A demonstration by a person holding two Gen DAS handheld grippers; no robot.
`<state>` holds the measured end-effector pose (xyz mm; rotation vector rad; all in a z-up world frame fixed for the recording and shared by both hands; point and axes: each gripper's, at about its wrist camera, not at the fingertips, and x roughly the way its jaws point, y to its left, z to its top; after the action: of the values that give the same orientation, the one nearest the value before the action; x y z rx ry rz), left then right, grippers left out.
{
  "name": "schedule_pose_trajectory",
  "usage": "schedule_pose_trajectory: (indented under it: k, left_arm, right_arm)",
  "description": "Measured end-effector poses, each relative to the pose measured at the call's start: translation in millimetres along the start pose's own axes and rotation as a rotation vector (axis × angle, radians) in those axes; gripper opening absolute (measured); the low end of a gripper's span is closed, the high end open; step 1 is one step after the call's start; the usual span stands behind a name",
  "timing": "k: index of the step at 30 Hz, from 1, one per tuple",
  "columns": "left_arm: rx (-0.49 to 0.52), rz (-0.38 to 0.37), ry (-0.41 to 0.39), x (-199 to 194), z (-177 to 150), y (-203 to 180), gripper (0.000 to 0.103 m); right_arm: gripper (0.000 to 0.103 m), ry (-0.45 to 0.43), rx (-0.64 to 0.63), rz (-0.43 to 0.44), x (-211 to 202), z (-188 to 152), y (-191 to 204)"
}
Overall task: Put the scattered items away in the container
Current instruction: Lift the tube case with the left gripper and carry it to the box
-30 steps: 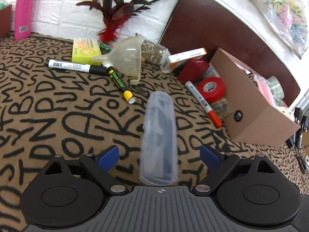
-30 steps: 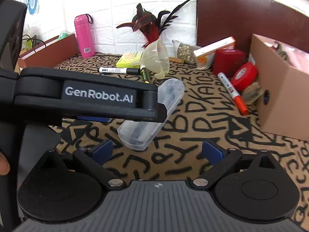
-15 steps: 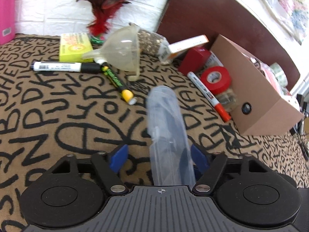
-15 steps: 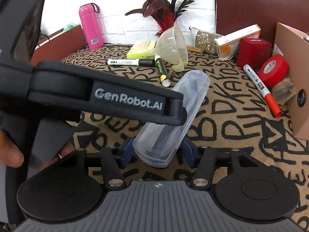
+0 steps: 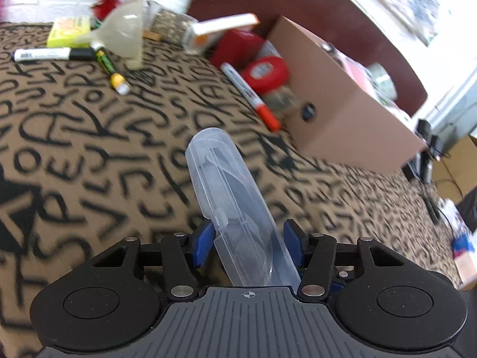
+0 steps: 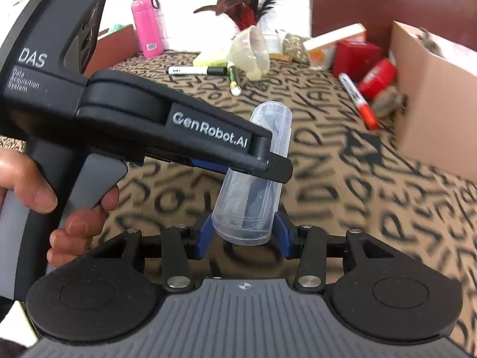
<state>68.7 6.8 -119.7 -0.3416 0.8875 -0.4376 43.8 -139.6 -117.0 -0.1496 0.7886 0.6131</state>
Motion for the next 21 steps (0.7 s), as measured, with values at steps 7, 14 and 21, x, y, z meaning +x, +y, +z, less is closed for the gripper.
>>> schedule_pose_trajectory:
  k: [7,14,21]
  left_arm:
    - [-0.075,0.005,0.038,1,9,2,0.068]
    - [-0.031,0.078,0.075,11,22,-11,0.07]
    - [0.13,0.151,0.097,27,25,-33,0.061]
  right_arm:
    - [0.053,-0.001,0.045,-0.003,-16,-10,-5]
    - [0.054,0.006,0.031,-0.044,-2,2,-1]
    - [0.055,0.008,0.053,-0.049,1,3,-8]
